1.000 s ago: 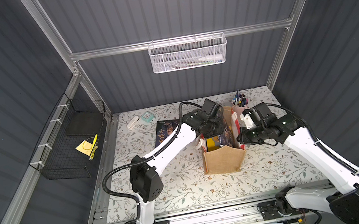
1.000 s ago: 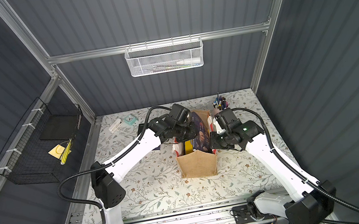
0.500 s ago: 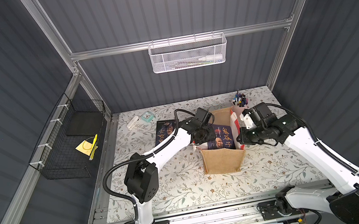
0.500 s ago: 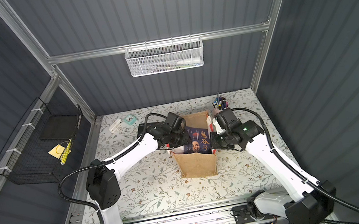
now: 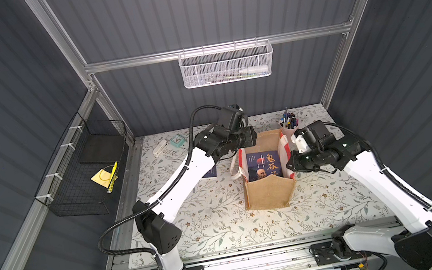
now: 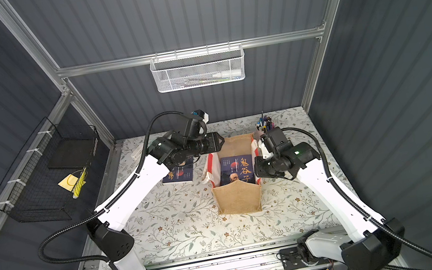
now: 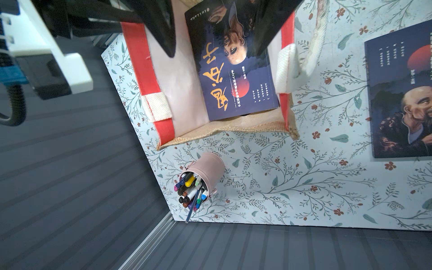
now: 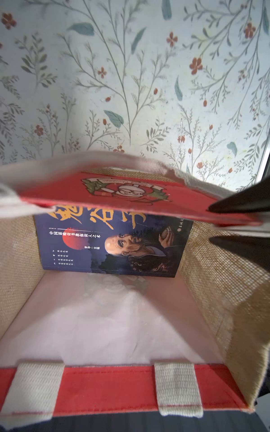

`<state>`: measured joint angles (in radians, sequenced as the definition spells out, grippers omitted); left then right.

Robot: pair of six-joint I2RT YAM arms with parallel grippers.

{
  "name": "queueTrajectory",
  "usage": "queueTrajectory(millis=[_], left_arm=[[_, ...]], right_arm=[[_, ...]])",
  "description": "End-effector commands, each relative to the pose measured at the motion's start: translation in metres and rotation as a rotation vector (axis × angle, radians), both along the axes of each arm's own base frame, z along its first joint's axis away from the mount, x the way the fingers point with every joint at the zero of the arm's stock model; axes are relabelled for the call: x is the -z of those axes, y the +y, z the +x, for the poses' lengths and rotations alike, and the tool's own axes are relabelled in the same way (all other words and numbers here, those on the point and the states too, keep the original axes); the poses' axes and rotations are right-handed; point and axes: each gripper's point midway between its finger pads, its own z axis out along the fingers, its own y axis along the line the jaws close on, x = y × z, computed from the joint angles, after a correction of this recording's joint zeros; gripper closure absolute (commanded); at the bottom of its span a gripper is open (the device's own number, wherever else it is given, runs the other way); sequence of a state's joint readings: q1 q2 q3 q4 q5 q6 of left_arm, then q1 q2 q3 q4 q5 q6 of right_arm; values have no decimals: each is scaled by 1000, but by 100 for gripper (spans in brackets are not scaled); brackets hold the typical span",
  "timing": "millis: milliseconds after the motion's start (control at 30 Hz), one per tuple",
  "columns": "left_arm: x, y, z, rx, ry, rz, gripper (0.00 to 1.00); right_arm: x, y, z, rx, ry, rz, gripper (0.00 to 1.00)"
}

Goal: Put the books into the canvas bag
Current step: Place the book in the canvas bag, then move the book to the center of the board.

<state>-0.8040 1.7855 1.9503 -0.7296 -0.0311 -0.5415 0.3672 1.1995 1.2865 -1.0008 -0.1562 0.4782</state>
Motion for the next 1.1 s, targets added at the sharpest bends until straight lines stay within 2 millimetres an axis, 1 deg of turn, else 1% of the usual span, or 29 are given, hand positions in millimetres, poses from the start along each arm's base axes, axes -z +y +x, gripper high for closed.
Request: queueTrajectory(millis=[0,100,167,200,267,367,400,467,533,633,700,767,833,933,1033,1067], left_arm=[[-13,19,-4,3,-64,71,43],[-25,43,0,-50,-138,141,31],[-30,63,4,-92,-179,187,26],[-32,73,6,-110,-191,203,23],[-34,93,10,-149,-206,226,20],[-29,127,18,-202,-187,239,16],[-25,140,21,-221,-170,238,15],[-12,163,29,-250,-125,231,14],[6,187,41,-284,-67,216,14],[37,211,65,-311,0,201,14],[58,218,85,-315,36,201,15],[81,220,107,-313,82,195,17],[106,214,131,-290,127,182,25],[140,204,164,-272,174,175,31],[171,196,194,-263,194,189,35],[182,194,202,-259,198,197,36]], right_arm=[[-25,-10,-4,20,-35,-32,69],[-43,-10,-5,33,-70,-55,63],[-57,-4,-6,23,-106,-77,60],[-59,3,-3,11,-103,-97,58],[-69,18,-1,-12,-130,-123,55],[-85,49,3,-67,-188,-152,53],[-90,63,4,-95,-212,-156,50],[-97,91,8,-146,-258,-156,49],[-102,123,12,-208,-305,-152,48],[-96,166,19,-285,-323,-154,45],[-88,189,23,-327,-315,-159,44],[-75,211,25,-367,-292,-162,44],[-61,230,26,-401,-267,-157,44],[-37,249,27,-436,-225,-149,44],[-15,257,29,-462,-188,-166,44],[-11,258,31,-466,-185,-175,44]])
